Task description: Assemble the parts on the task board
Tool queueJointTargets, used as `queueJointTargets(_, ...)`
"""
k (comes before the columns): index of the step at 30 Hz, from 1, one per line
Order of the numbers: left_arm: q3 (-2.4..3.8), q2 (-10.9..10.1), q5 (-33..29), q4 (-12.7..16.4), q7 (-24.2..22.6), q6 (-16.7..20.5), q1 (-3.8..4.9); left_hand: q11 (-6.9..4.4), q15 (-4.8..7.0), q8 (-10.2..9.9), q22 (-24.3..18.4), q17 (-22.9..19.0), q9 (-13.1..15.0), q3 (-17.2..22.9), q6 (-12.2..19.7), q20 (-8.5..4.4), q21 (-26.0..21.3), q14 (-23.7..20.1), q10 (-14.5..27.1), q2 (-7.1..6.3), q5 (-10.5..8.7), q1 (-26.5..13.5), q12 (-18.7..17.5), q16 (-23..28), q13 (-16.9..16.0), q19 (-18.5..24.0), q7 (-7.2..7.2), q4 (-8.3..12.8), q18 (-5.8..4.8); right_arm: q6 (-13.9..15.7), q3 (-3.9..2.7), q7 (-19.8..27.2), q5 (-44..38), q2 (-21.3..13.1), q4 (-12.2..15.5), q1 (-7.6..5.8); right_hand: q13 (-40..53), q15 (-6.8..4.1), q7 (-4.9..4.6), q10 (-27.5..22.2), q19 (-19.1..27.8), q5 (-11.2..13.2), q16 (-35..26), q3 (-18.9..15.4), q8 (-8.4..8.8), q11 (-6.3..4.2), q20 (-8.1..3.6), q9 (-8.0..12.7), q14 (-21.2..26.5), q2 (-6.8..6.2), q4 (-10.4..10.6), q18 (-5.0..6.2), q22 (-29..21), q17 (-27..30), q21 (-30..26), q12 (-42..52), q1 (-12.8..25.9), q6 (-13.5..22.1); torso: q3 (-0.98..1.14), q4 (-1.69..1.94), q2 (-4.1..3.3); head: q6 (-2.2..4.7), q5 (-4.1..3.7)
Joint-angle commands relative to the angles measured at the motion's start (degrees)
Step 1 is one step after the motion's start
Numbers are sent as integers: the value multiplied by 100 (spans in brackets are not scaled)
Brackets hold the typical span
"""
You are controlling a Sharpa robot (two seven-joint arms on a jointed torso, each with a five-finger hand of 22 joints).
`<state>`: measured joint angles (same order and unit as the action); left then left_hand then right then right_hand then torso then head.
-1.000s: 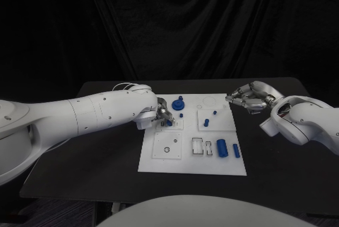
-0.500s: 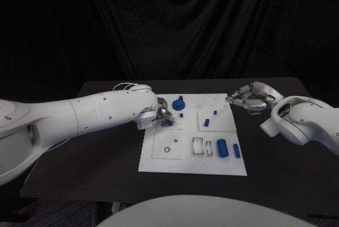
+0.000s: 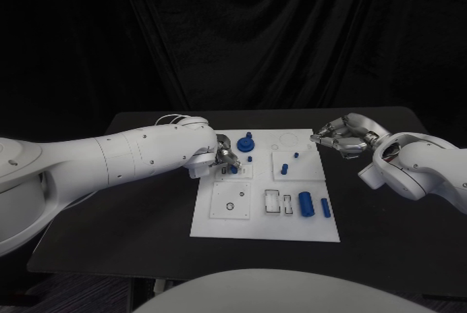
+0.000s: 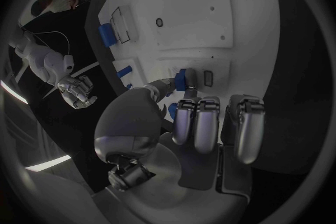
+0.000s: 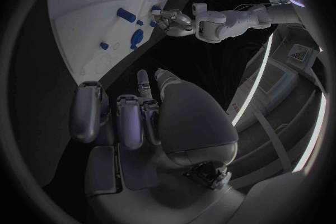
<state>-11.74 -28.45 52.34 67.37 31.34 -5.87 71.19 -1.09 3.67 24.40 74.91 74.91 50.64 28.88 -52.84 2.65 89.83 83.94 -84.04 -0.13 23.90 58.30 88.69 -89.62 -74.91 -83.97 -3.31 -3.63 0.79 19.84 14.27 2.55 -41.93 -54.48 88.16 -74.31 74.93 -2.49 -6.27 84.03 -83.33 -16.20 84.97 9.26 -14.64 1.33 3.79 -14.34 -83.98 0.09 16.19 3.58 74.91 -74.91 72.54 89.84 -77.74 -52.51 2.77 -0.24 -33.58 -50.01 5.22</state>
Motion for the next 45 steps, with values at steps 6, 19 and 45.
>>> queueJointTargets(6, -34, 19, -9, -12, -79, 31, -72, -10, 26, -26, 1509, 1509, 5, 101, 1, -7, 17, 606, -430, 49, 6, 20, -13, -38, -1328, -603, 52, 88, -79, -83, -4, -112, -22, 3, -5, 18, 1444, 10, 14, 536, 41, -22, -11, 32, -38, 24, -2, -7, -459, 3, 16, 50, 954, -1034, -39, -25, -43, 36, -2, -2, 0, 1, 7)
queueJointTargets(19, -34, 20, -9, -7, -25, -84, -83, -3, 21, -60, 1509, 1509, 25, 79, 12, -2, 17, 606, -420, 32, -93, 1, -22, -38, -1318, -603, 45, 92, -79, -149, -4, -153, -23, 2, -4, 21, 1435, 13, 13, 527, 55, -20, -21, 32, -44, 26, 0, -9, -455, 5, 18, 56, 944, -1025, -72, -31, -44, 41, 1, 4, -2, 1, 8)
queueJointTargets(45, -35, -36, -9, 19, 37, -232, -102, 7, 10, -141, 1509, 1509, 62, 18, 27, 11, 17, 606, -405, 3, -322, -18, -37, -38, -1304, -603, 39, 111, -79, -270, -4, -243, -23, -1, -8, 28, 1427, 14, 15, 519, 65, -38, -40, 43, -58, 26, 3, -14, -448, 5, 0, 61, 937, -1008, -98, -37, -77, 47, 0, 2, -3, 1, 1)
